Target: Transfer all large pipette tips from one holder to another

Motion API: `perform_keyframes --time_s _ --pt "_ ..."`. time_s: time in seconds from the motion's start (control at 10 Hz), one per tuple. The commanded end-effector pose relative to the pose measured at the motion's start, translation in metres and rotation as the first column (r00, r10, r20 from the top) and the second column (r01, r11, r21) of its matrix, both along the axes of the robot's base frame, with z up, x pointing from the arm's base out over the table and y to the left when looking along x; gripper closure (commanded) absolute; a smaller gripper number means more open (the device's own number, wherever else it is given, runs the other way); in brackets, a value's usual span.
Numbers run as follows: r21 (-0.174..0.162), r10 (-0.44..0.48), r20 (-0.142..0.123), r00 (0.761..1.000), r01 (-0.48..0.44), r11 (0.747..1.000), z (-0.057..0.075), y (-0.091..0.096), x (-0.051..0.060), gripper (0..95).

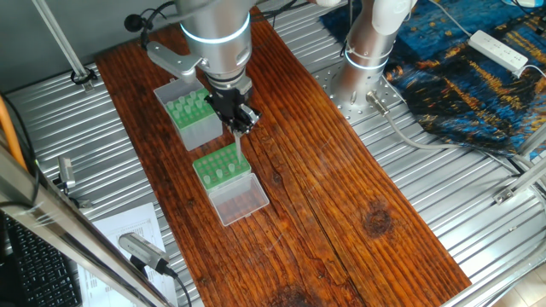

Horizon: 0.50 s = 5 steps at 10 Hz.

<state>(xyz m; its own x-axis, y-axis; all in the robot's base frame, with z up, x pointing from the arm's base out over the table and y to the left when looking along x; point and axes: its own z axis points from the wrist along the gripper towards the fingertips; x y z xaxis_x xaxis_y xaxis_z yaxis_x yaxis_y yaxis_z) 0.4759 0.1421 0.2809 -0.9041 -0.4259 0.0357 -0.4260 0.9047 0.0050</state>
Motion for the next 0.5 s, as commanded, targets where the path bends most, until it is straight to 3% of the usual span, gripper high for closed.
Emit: perform_keyframes --time_s 0.1,0.5 --pt "0.000 0.004 -0.004 1.000 -0.004 1.000 -0.0014 0.0001 0.0002 95.0" --pt "0.004 0.007 -0.002 1.000 -0.007 1.000 0.0030 0.0024 -0.0030 95.0"
